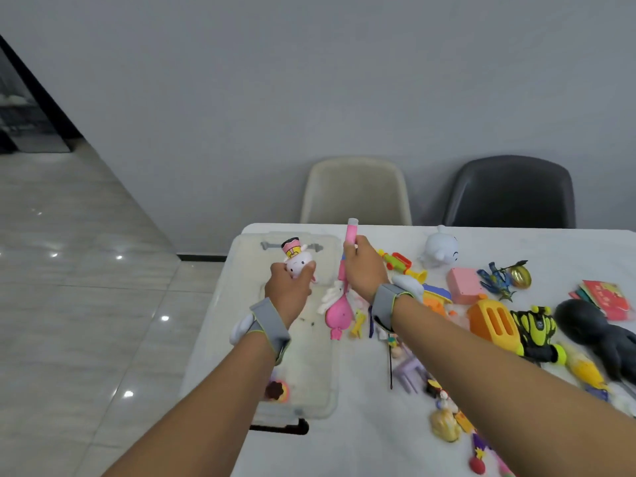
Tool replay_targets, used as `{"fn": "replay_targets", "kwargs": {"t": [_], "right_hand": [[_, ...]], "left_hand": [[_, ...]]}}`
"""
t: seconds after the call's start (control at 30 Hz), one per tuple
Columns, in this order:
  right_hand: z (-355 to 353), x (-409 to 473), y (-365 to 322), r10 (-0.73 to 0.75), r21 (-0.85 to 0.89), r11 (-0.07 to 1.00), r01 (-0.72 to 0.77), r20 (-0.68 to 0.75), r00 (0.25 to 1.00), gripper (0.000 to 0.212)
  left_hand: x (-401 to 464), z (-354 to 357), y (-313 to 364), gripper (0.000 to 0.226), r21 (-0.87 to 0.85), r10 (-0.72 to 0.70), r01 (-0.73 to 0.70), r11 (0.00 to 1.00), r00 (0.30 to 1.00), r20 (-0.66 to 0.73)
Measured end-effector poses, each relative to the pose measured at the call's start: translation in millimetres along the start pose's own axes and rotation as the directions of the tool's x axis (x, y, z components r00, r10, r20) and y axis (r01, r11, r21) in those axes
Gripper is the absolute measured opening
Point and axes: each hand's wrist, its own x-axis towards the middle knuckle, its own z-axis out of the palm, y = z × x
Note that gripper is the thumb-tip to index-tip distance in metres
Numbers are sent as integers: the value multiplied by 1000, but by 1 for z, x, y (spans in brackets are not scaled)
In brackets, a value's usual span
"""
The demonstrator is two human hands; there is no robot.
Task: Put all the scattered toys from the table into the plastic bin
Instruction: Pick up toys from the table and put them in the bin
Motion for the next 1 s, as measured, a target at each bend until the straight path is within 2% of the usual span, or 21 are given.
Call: {"fn": "replay_targets", "kwargs": {"t": [0.1,0.2,0.33,0.43,0.53,0.67,0.9,1.0], "right_hand": [[29,-6,-12,-26,-56,998,29,62,998,37],[64,-13,-15,-18,-208,977,49,150,989,33],[108,-21,-7,122,-435,900,-3,247,961,29],[136,-29,8,235,-560,827,-53,258,937,31],[158,-36,25,297,-665,746,-33,289,910,41],[181,-32,43,359,-640,761,-105,280,890,41],[224,-12,78,444,-654,731,-197,235,865,36],[234,0,92,482,-534,796,-284,275,832,45]], "left_hand": [[13,-23,-26,54,10,-34,34,999,999,1],[23,-39,-54,56,106,-83,83,991,997,-5],[30,-50,-91,56,288,-141,140,947,990,-18],[31,-49,-116,57,410,-154,124,904,987,41],[32,-45,-134,58,470,-190,127,874,978,90],[39,-38,-149,58,498,-234,124,858,958,164],[52,-33,-156,60,491,-272,167,855,951,150],[56,-34,-161,61,519,-285,163,839,944,165]]}}
